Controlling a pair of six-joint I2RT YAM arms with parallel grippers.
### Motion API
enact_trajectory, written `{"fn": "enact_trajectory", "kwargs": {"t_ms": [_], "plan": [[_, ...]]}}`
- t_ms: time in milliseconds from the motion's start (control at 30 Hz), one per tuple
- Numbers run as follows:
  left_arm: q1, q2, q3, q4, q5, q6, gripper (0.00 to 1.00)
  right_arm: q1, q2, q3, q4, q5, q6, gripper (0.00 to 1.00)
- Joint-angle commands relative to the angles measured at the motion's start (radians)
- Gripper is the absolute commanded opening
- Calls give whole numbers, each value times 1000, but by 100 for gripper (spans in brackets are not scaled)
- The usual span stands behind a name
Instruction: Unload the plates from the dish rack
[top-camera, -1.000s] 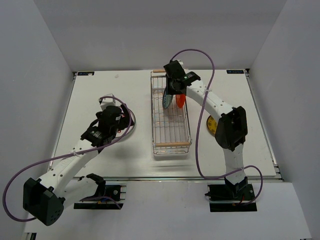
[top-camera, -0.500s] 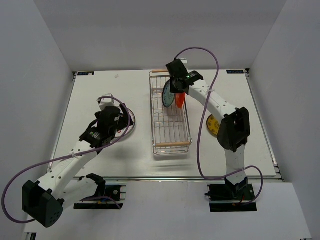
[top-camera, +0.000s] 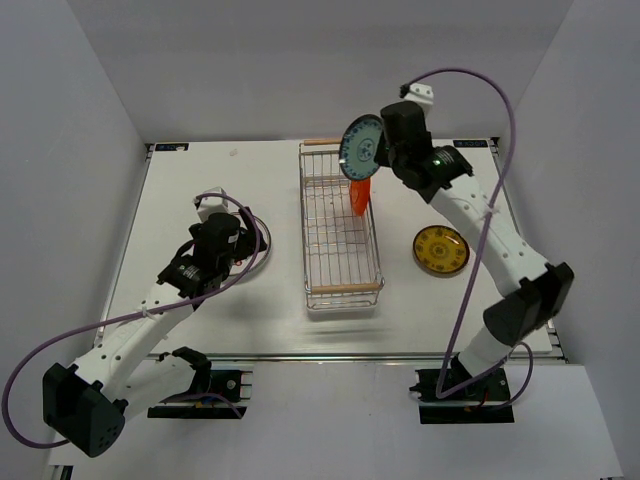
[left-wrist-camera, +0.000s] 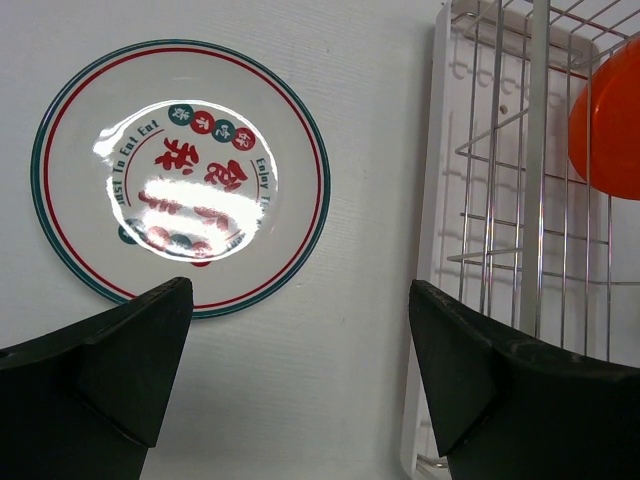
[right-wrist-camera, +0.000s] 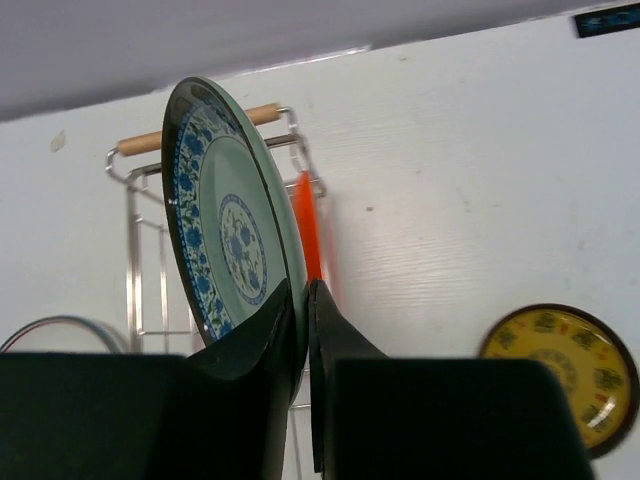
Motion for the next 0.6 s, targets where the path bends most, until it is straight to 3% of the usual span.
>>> {"fn": "enact_trajectory", "kwargs": {"t_ms": [0,300,567], "plan": [[-4,-20,11,-4,-2,-1,98,-64,-114,-95,35,103,54,0],[-4,9,24,17,42,17,98,-396,-439,-602,108,-9,158,0],[-4,30,26,20,65,29,98,-569,-458,-871,182,-186,166,0]]}}
